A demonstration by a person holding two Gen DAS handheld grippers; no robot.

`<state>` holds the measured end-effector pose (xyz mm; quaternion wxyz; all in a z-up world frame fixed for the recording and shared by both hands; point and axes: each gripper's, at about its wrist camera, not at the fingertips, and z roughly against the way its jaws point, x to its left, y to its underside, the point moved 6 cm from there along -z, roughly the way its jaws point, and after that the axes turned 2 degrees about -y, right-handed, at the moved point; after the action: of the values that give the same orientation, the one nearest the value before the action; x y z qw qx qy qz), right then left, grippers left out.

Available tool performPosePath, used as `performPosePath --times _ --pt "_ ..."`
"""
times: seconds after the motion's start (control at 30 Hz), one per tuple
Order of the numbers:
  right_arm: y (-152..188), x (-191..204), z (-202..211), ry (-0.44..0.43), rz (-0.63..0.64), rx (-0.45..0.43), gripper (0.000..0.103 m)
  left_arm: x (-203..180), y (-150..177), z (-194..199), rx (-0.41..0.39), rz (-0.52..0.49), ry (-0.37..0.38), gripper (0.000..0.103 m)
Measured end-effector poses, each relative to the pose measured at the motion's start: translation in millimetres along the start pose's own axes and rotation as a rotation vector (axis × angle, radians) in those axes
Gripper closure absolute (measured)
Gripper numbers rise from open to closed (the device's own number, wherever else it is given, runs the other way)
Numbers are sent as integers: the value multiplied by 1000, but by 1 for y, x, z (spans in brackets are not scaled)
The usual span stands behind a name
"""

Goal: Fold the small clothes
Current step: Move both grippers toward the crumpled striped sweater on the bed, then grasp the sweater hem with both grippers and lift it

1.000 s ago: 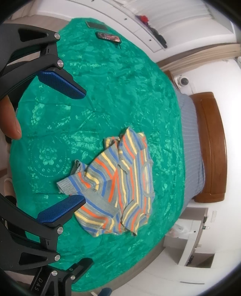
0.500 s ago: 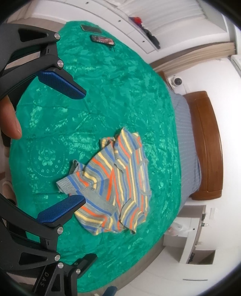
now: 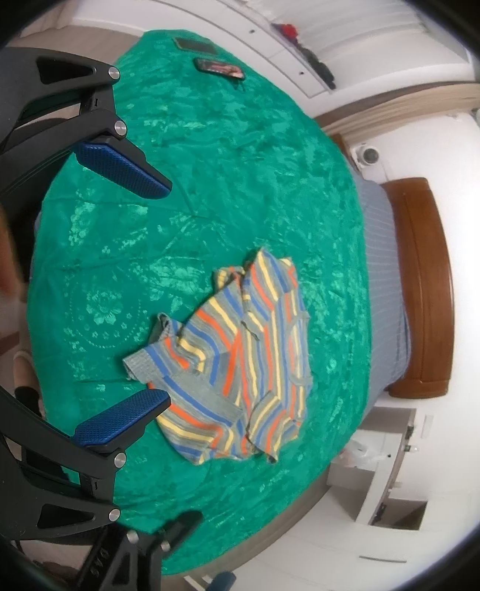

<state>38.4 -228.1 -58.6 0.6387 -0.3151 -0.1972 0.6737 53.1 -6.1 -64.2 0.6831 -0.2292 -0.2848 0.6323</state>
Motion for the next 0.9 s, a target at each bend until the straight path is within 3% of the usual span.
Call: performPosePath --times 0.17,0.37,0.63,0.9 --pt "1 -6 -2 12 -12 -2 0 9 10 -12 37 14 -12 0" --pt "5 -13 -10 11 -33 13 0 15 20 -25 75 42 49 0" --pt "13 -19 -22 -6 -46 34 0 -8 41 -52 155 38 271 0" --pt "26 -23 -39 -58 -49 60 0 -39 33 -105 167 -85 413 1"
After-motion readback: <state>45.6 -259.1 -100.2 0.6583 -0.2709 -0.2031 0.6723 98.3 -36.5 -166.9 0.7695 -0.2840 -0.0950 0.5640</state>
